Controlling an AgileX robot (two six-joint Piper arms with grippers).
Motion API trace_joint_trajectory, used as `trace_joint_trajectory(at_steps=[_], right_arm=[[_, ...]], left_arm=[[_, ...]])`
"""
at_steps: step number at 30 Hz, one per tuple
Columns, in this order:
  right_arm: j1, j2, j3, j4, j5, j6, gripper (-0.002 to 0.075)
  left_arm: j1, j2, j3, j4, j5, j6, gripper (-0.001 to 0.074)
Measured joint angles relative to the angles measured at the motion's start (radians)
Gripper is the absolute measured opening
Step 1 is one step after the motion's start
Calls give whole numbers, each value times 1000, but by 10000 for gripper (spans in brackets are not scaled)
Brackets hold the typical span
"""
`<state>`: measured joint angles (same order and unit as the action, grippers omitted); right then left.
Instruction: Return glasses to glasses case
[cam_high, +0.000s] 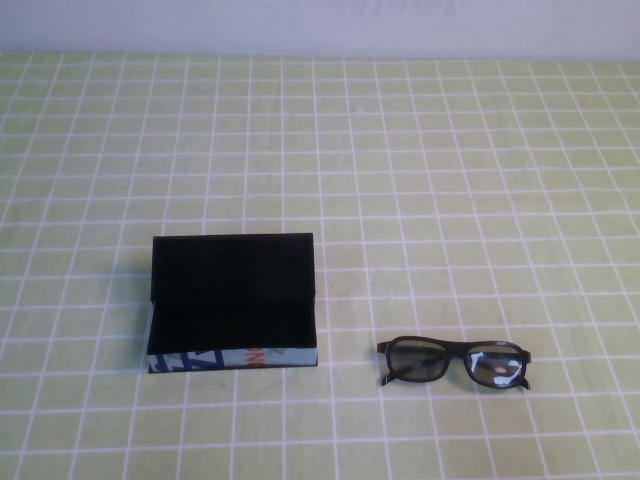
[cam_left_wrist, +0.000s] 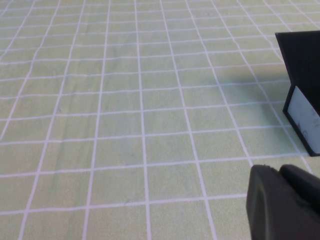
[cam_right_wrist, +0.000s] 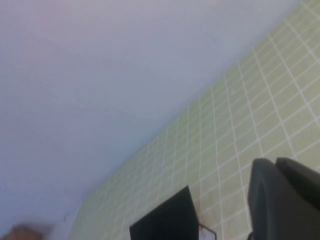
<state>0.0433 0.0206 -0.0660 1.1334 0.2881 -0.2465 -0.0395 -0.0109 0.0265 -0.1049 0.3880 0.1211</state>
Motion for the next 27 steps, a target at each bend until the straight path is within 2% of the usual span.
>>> trace_joint_trajectory(at_steps=[13,21,24,27], right_arm=[[0,696,-514,-454,613,-36,-11],[13,1037,-717,-557,752,-185,-11],[71,1124,-766,-605,759,-206,-11],[177,1201,-824,-725,761,-210,-11]], left_arm=[[0,0,0,0,0,0,-2],[0,0,0,0,0,0,-2],[0,0,0,0,2,0,-2],[0,0,0,0,2,0,-2]])
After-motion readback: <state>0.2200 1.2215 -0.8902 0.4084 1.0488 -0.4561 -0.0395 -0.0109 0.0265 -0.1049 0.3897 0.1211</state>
